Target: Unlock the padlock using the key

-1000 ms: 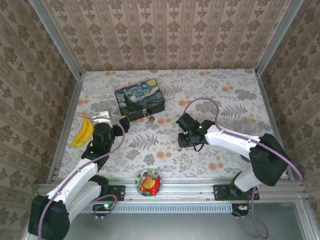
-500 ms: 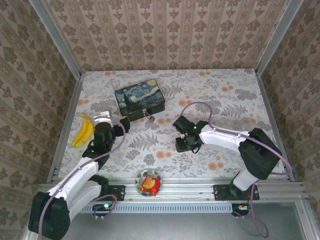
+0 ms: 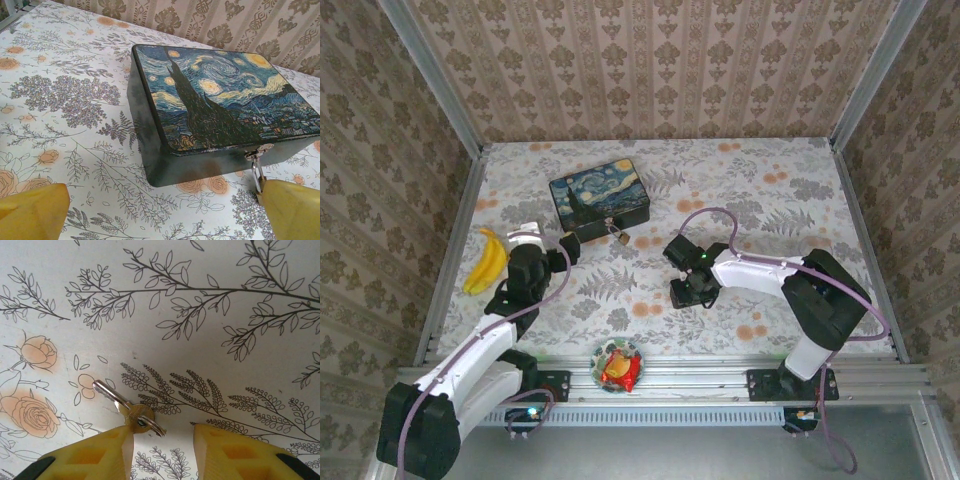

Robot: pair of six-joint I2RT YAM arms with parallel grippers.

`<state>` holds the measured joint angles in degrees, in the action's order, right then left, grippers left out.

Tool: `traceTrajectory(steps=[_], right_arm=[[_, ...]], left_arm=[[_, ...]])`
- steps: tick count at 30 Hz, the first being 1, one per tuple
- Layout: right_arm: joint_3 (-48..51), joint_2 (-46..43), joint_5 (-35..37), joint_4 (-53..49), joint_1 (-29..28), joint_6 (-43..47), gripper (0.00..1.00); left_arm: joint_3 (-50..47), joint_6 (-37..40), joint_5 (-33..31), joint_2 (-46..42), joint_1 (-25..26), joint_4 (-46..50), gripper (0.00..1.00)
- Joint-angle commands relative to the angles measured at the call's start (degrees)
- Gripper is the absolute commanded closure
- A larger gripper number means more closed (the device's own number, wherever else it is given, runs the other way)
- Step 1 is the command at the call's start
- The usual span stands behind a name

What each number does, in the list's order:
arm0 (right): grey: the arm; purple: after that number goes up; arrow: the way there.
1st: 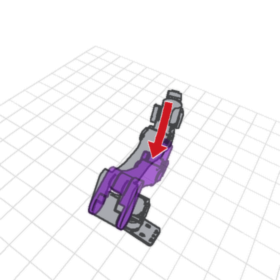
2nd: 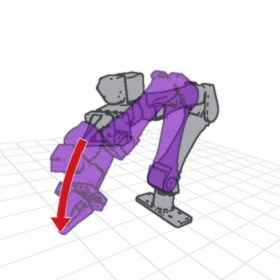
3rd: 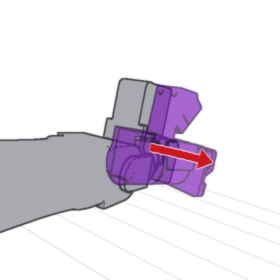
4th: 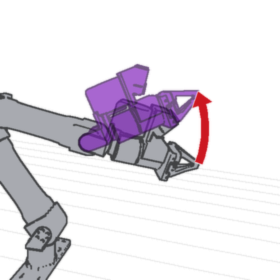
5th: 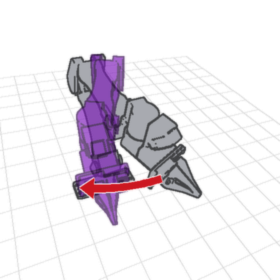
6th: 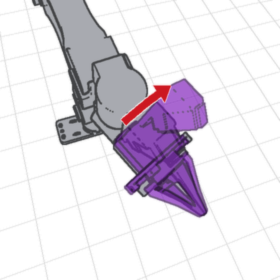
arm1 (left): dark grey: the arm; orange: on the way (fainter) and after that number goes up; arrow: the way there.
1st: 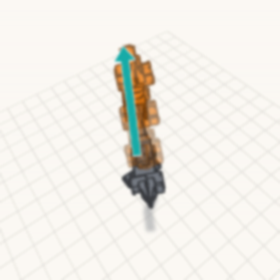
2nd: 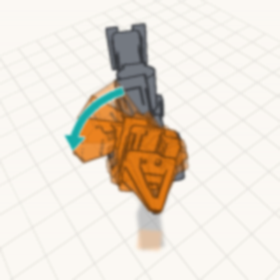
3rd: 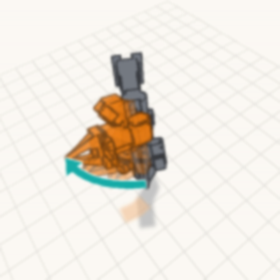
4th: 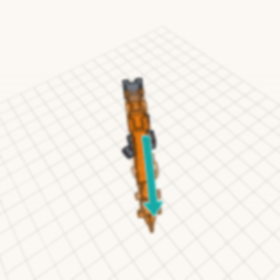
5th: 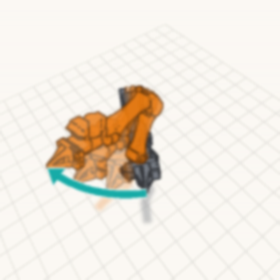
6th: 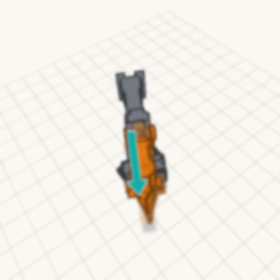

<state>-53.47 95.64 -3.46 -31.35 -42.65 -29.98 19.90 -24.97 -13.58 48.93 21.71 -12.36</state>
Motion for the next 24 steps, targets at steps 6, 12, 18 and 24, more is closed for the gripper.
traceTrajectory(steps=[6, 12, 18, 24], right_arm=[[0.7, 3.0, -1.2, 3.1, -1.0, 0.0, 0.62], [0.6, 3.8, -0.2, 3.0, -1.7, -0.3, 0.63], [-0.2, 4.3, 0.4, 2.3, -2.2, -0.3, 0.65], [-2.0, 4.2, 1.4, 0.9, -3.6, -0.3, 0.65]], left_arm=[[1.3, -1.6, -1.2, 0.3, -0.2, -0.6, 0.0], [1.4, -2.0, -1.0, -0.3, -0.2, 0.4, 0.0], [1.0, -2.4, -1.3, -1.0, -0.4, 0.5, 0.0], [1.0, -2.5, -1.1, -1.1, -0.6, 0.9, 0.0]])
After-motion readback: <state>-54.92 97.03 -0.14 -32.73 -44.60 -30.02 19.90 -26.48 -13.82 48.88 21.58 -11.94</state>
